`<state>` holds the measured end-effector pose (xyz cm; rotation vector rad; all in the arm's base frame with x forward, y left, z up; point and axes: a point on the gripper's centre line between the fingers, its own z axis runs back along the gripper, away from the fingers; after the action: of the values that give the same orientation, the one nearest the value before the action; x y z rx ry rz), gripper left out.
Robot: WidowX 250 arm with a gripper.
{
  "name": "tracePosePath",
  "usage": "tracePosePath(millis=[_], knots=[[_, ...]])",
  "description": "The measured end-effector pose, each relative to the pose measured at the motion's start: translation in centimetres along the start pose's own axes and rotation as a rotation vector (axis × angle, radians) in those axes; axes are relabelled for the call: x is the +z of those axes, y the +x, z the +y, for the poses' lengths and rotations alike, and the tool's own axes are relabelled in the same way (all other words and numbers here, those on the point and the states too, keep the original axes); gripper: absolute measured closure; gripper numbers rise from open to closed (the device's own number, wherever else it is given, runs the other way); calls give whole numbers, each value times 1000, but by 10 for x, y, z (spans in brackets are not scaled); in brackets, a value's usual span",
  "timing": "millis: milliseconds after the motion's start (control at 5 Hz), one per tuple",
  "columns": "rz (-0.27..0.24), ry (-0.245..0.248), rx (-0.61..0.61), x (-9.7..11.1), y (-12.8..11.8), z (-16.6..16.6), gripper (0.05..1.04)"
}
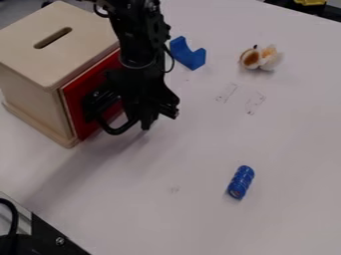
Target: Open the drawer
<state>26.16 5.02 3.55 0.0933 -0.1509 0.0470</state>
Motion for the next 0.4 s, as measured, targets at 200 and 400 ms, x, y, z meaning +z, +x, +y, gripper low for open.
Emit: tracePosePath(millis=[200, 400], knots=[[-4, -13, -25, 3, -3, -10, 948], [-7, -43, -53, 8, -7, -29, 961]])
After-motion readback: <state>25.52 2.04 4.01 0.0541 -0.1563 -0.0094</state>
